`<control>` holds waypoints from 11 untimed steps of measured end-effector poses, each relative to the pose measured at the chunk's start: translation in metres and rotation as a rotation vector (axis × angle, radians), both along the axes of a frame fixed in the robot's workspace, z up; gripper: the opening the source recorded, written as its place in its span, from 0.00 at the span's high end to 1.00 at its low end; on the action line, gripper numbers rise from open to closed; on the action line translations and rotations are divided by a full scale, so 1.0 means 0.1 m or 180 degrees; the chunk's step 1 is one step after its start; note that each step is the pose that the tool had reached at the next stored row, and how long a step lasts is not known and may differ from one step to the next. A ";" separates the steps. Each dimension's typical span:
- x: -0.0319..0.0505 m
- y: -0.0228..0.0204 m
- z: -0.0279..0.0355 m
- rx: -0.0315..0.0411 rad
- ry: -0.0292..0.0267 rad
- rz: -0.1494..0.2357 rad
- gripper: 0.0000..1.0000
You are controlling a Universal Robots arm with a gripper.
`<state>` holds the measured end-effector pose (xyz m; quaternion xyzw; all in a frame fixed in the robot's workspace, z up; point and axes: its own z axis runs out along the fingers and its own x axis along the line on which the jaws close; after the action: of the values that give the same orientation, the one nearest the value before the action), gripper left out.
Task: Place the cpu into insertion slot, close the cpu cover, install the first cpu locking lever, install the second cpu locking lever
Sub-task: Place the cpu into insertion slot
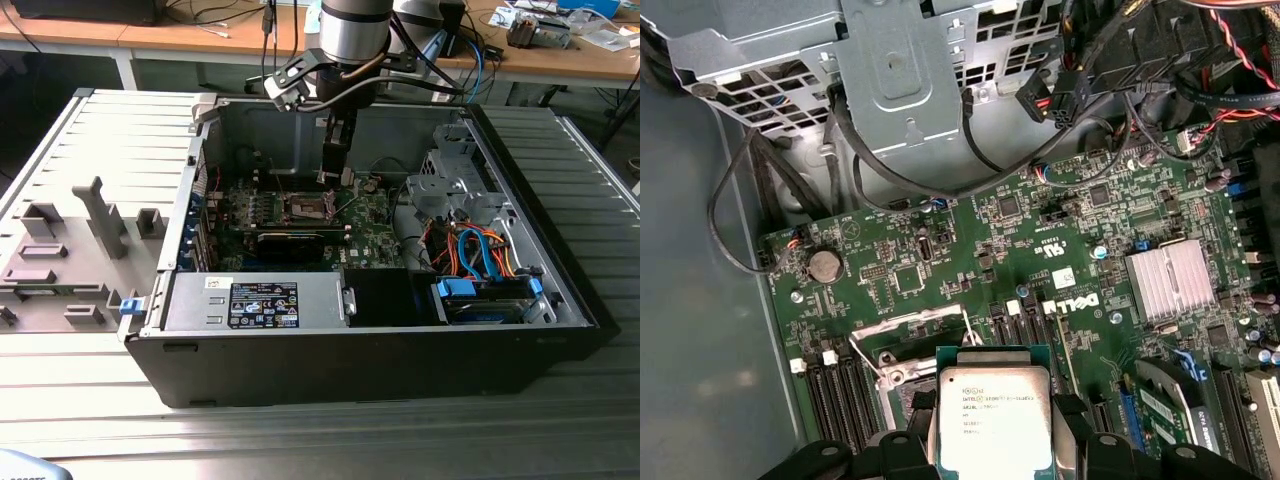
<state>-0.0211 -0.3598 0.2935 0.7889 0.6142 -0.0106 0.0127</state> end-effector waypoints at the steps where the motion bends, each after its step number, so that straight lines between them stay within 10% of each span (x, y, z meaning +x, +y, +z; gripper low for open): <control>1: 0.000 0.000 0.000 0.0000 0.0000 -0.0004 0.46; 11: 0.000 0.000 -0.001 0.0000 0.0000 -0.0036 0.46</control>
<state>-0.0211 -0.3598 0.2934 0.7924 0.6098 -0.0107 0.0127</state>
